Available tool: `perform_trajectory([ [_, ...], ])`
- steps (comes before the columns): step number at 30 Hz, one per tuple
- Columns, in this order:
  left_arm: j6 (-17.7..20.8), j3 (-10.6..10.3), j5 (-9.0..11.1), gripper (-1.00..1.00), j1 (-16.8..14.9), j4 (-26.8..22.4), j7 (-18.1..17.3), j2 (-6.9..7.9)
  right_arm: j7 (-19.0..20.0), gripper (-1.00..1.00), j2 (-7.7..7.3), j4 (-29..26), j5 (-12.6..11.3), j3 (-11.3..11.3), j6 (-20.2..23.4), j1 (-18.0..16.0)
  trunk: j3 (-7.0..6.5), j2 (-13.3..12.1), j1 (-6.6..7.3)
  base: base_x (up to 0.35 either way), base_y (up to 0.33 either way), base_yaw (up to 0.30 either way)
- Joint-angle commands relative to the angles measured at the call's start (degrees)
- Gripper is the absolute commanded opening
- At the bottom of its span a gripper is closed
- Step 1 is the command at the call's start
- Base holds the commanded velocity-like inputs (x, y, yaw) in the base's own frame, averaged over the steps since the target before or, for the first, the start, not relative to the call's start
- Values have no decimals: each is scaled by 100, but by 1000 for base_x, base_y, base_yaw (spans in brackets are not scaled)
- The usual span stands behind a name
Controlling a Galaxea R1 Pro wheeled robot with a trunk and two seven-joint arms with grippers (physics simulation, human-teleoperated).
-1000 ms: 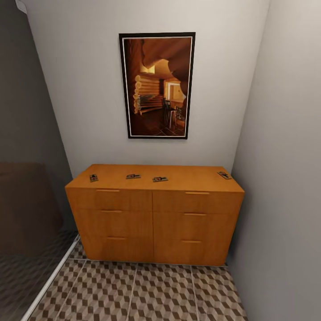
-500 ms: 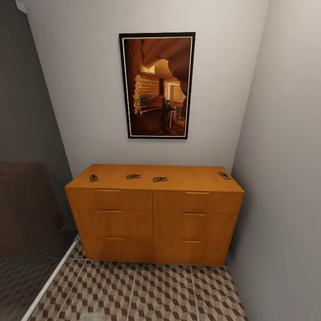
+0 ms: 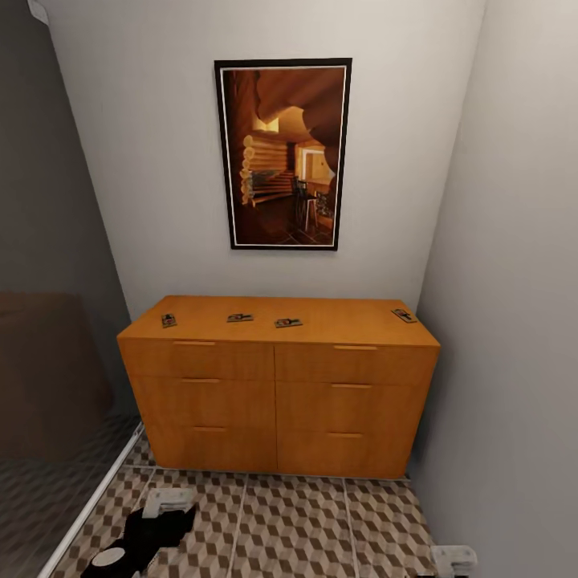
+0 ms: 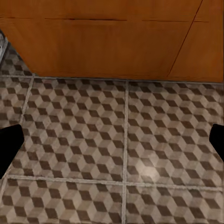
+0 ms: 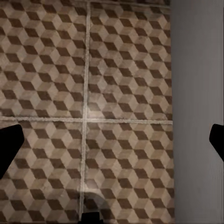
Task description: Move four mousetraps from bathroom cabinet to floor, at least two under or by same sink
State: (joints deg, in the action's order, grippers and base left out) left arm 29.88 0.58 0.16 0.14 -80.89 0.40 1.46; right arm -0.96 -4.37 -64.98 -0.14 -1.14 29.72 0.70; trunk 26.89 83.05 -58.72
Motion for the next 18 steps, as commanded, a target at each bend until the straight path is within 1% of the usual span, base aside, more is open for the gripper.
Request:
perform_trajectory([
  [1,28,-3,2,100,0,-152,4,-2,-19,100,-5,-173,-3,-9,106,1,4,3,-1,0,0,0],
  [3,24,-10,2,100,-2,-365,9,-15,-53,100,-15,-497,-3,-33,257,1,4,3,-1,0,0,0],
  [4,22,-20,-7,100,-18,-497,15,-50,-111,100,-23,-836,-3,-54,406,-3,4,3,-1,0,0,0],
  [5,22,-20,-7,100,-18,-497,15,-50,-111,100,-23,-836,-3,-54,406,-3,4,3,-1,0,0,0],
  [6,20,-27,-22,100,-65,-579,21,-116,-198,100,-28,-1166,-2,-70,542,-16,4,3,-1,0,0,0],
  [7,20,-30,-28,100,-113,-609,23,-153,-251,100,-30,-1322,0,-75,605,-29,4,3,-1,0,0,0],
  [10,17,-37,-44,100,-345,-671,27,-269,-444,100,-34,-1703,7,-86,774,-108,4,3,-1,0,0,0],
  [11,17,-37,-44,100,-345,-671,27,-269,-444,100,-34,-1703,7,-86,774,-108,4,3,-1,0,0,0],
  [14,16,-40,-56,100,-674,-702,29,-369,-665,100,-32,-1915,10,-91,922,-292,4,3,-1,0,0,0],
  [18,12,-45,-64,100,-1196,-722,30,-461,-906,100,-23,-2030,-1,-94,1104,-611,4,3,-1,0,0,0],
])
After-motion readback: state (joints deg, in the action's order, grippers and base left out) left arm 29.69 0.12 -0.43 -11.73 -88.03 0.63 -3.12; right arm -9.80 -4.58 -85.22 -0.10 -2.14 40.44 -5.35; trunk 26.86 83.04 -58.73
